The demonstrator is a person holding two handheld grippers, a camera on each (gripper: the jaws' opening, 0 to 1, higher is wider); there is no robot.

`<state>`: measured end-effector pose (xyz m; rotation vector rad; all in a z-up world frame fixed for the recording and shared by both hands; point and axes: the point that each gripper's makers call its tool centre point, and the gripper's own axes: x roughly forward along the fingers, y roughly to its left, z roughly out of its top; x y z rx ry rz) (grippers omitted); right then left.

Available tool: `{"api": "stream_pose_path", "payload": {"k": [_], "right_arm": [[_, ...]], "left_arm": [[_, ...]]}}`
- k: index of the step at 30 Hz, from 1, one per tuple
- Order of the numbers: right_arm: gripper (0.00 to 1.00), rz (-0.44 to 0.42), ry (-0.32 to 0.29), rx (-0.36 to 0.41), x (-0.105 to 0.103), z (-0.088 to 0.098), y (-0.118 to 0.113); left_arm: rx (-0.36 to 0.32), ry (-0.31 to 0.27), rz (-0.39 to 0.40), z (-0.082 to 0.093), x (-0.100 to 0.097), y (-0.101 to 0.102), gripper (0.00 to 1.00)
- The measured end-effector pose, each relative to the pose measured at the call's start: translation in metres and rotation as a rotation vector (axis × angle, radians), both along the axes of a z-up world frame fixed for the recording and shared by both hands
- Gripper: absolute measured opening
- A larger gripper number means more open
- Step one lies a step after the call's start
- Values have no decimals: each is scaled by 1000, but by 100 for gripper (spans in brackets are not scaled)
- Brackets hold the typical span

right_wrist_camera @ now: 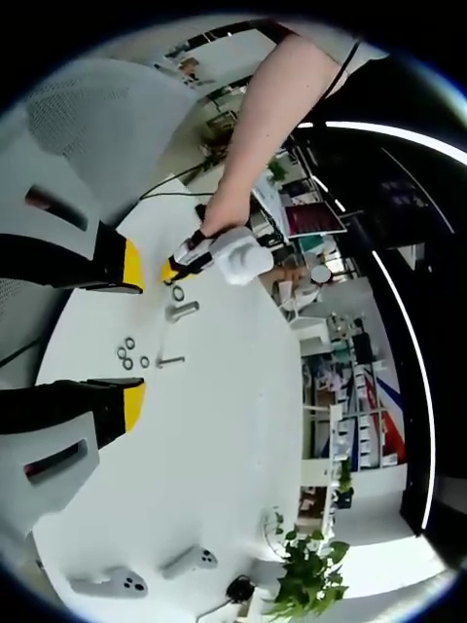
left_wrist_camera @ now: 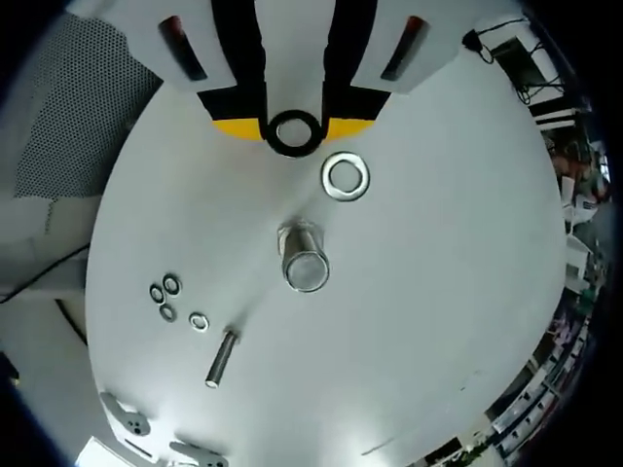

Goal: Place the washer onto the threaded stud by aligning its center hole with the stud, sliding it down to the base, and recovering from edge contact or off-axis alignment until the washer reaches the visible bottom stop.

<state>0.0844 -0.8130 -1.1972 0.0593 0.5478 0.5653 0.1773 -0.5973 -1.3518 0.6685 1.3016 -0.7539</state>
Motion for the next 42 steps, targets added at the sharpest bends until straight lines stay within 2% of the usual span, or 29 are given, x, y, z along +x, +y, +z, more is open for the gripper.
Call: {"api": "stream_pose_path", "payload": {"k": [8,15,24,33,42], "right_arm": [[37,1,1,-2,0,0,0],[37,3,1,-2,0,0,0],[37,3,1,-3,-1,-1,0],[37,2,1,-3,-1,-1,0],[37,-3,0,-3,0,-1,-1]], "left_arm": [[-34,-38,-51,23,7,-10,19],[-74,-50,-45,41,15,-16,19],[-116,-91,-76,59,29,-35,19],[-141,-93,-77,60,38,-54,19],[-112,-85,-104,50,40,-55,19]]}}
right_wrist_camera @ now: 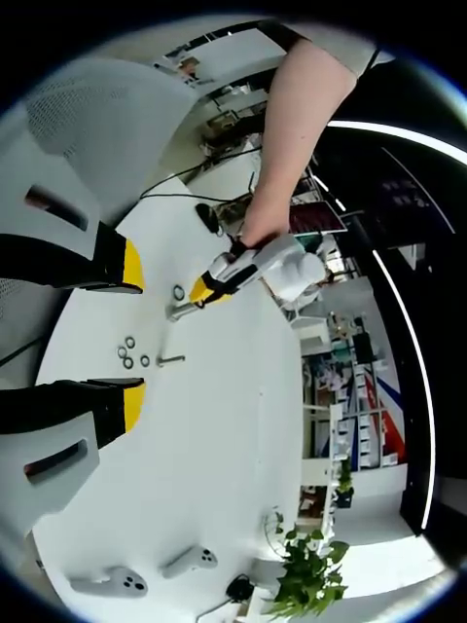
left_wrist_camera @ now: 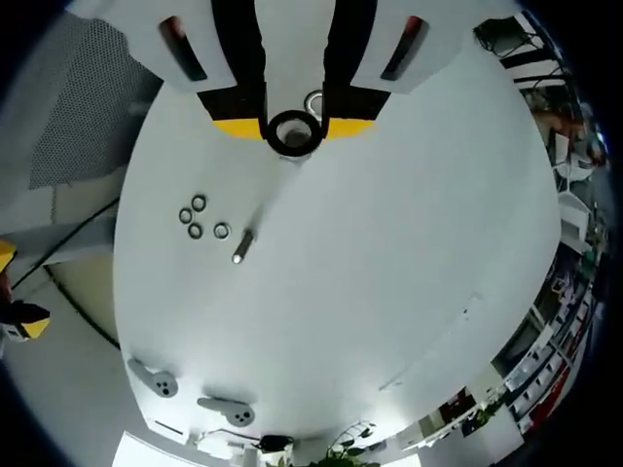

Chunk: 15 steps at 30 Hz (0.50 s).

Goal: Place the washer onto the threaded stud by aligning its center hole with the stud, sliding it down to the base, and recovering from edge contact or off-axis alignment until the washer reaches the visible bottom stop.

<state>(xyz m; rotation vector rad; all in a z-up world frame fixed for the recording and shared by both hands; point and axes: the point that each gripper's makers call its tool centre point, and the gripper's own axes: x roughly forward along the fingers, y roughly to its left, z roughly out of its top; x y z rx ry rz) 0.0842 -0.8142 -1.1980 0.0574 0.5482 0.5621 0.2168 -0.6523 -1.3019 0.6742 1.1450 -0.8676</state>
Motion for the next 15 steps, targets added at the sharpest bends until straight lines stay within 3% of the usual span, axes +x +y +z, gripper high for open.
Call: {"api": "stream_pose_path", "payload": {"k": [15], "right_arm": [[37,-9,3,-2,1,0,-1]], "left_arm": [[28,10,-28,-15,4,-5,19]]}}
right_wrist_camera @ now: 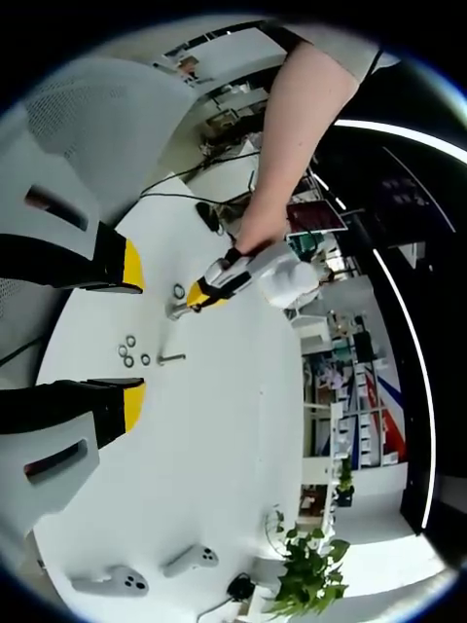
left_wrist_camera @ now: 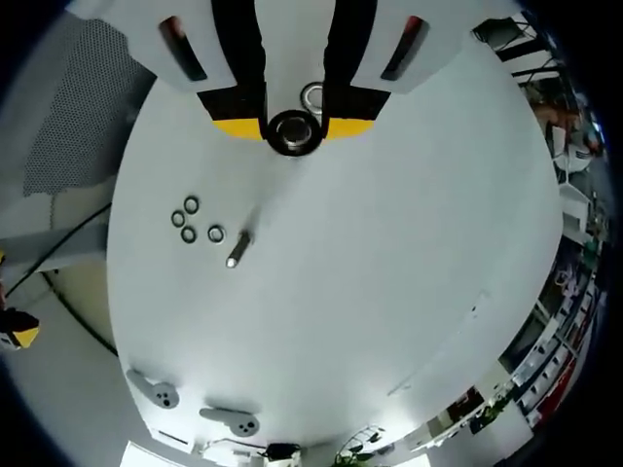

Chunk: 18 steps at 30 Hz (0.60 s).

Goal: Place the washer onto the threaded stud by aligning its center hole with the stud, sliding it down to the base, and recovering from edge contact or off-axis alignment until the washer reaches the visible bottom stop.

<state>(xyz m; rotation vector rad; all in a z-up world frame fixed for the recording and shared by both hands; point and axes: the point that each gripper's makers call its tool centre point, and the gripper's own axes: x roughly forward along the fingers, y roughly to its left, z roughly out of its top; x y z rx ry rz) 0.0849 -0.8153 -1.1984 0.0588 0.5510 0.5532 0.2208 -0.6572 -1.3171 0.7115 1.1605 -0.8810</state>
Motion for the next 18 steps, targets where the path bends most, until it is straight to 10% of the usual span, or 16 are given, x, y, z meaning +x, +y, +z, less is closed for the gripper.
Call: {"api": "stream_pose_path", "payload": {"k": [18], "right_arm": [[37,-8,5,-6,1,-1,-2]], "left_arm": [[47,21,-19,-35,-3,1,19]]}}
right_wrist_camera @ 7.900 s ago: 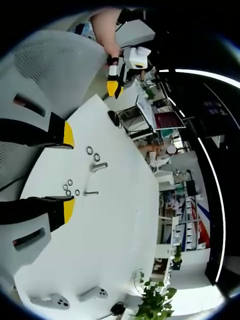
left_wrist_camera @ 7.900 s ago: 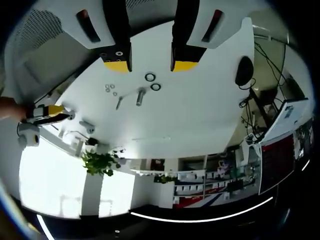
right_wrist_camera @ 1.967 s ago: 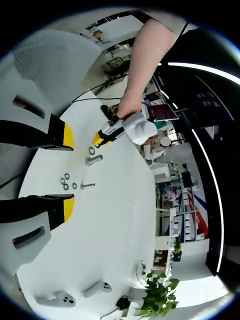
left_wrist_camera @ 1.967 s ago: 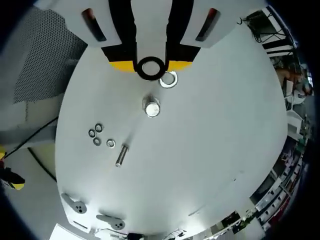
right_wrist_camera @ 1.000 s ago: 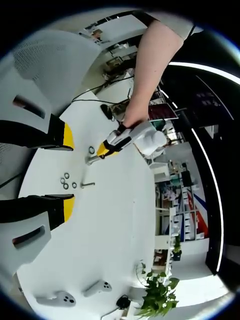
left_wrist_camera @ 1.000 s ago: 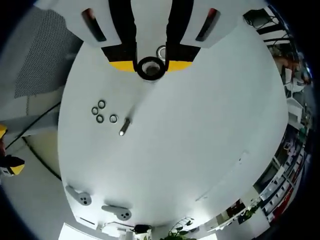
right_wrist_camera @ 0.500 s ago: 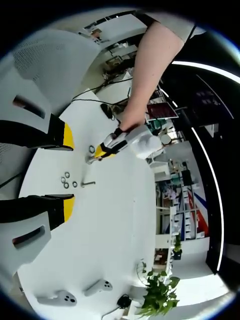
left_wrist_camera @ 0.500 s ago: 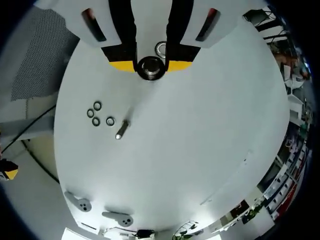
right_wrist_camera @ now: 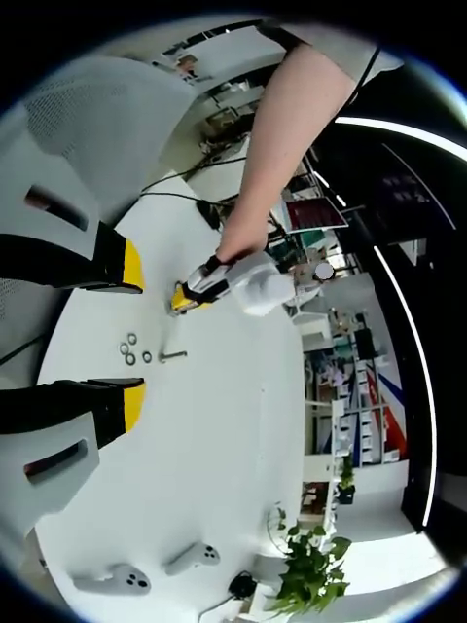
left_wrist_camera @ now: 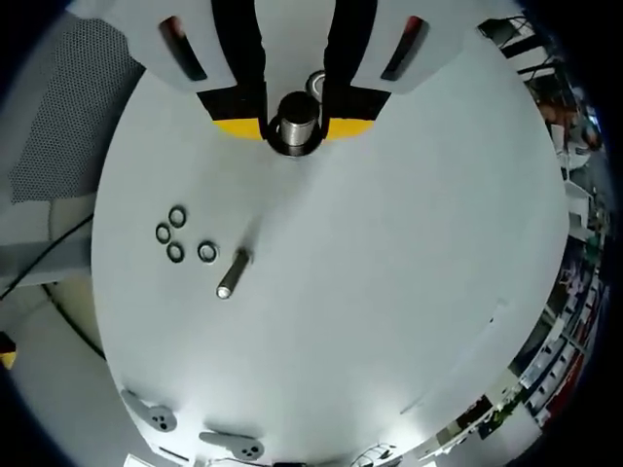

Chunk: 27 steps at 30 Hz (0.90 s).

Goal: Place the washer onto the threaded stud by aligning its center hole with the stud, sliding it down to the base, and recovering from edge contact or off-axis alignment until the washer reaches the visible bottom stop.

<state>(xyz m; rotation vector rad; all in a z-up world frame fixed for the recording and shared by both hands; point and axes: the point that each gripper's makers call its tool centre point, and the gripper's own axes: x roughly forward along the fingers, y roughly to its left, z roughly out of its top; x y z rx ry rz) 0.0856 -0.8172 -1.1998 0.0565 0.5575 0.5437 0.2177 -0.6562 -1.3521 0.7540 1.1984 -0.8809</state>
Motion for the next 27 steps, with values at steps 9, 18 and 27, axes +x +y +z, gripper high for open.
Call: {"api": "stream_pose_path", "payload": {"k": [9,18,27], "right_arm": [[37,6,3,-6,-1,-1,1],[36,9,2,-4,-1,0,1],[36,12,-1,-3,-1,0,2]], "left_arm": [[0,18,29,-6,-4,1,19],[-13,32,16,-6,-8,4,26],[-4,10,7,0,-4,25,28]]}}
